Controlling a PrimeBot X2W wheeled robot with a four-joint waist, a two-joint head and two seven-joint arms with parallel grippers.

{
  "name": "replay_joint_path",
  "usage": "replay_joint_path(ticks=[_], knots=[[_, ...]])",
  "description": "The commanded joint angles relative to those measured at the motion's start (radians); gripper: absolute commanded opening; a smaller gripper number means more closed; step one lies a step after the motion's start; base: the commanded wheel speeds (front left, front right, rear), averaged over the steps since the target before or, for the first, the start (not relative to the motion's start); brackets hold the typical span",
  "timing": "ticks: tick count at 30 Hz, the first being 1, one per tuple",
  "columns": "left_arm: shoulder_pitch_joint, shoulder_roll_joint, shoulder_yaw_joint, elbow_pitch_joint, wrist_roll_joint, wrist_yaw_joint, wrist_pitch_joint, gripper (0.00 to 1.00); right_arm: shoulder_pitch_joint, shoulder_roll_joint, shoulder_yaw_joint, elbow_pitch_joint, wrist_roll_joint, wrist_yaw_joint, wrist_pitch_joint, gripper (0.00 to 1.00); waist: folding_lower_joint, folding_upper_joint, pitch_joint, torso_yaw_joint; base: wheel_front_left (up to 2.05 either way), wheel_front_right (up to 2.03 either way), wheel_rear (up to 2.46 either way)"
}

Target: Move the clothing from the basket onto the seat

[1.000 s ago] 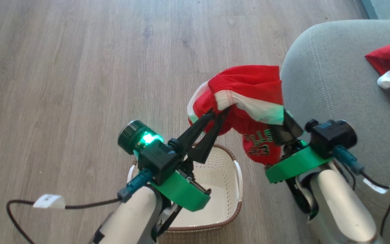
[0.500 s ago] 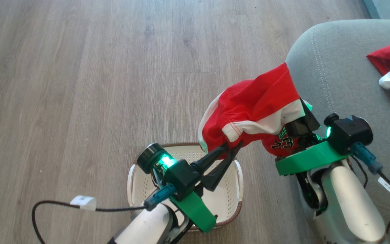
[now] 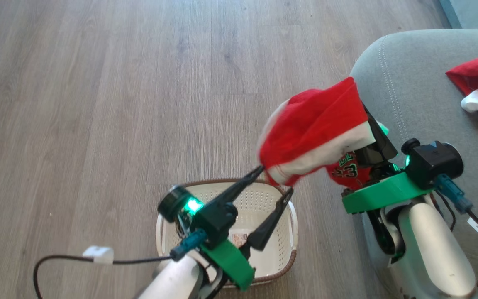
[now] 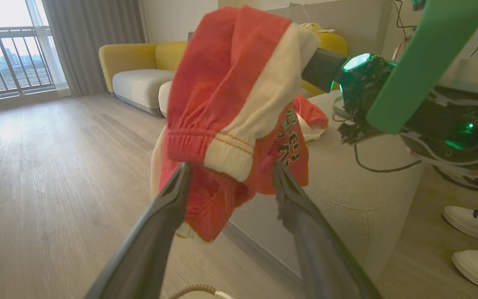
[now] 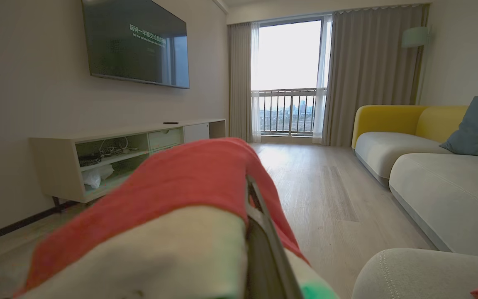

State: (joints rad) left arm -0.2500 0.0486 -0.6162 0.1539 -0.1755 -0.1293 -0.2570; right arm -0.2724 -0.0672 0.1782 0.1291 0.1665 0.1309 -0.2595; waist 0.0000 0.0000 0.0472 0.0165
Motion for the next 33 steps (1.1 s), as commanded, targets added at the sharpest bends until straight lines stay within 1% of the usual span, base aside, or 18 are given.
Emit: replay_joint_path(ticks=[1,5,9,13,17,33], knots=[[-0.008,0.002,0.036,-0.018,0.010,0.001,-0.005,1.00,-0.008,0.005,0.011,-0.039,-0.007,0.000,-0.002,0.00,0.0000,0.0000,0.000,0.000,0.00,0.00,0.00],[0.013,0.002,0.049,0.009,0.032,0.000,-0.005,1.00,0.000,-0.007,-0.012,-0.043,-0.016,0.000,-0.002,0.00,0.0000,0.0000,0.008,0.001,0.00,0.00,0.00],[0.040,0.002,0.070,0.027,0.030,-0.001,-0.005,1.00,0.016,-0.015,-0.047,-0.046,-0.024,0.000,-0.002,0.00,0.0000,0.0000,0.015,0.000,0.00,0.00,0.00],[0.059,0.002,0.070,0.041,0.032,-0.001,-0.005,1.00,0.032,-0.014,-0.090,-0.050,-0.024,0.000,-0.002,0.00,0.0000,0.0000,0.021,-0.005,0.00,0.00,0.00],[0.069,0.003,0.068,0.051,0.031,-0.001,-0.005,1.00,0.042,-0.012,-0.110,-0.047,-0.024,0.000,-0.002,0.00,0.0000,0.0000,0.023,-0.010,0.00,0.00,0.00],[0.116,0.002,0.076,0.081,0.013,-0.001,-0.005,1.00,0.084,-0.007,-0.147,-0.013,-0.026,0.000,-0.002,0.00,0.0000,0.0000,-0.010,-0.035,0.00,0.00,0.00]])
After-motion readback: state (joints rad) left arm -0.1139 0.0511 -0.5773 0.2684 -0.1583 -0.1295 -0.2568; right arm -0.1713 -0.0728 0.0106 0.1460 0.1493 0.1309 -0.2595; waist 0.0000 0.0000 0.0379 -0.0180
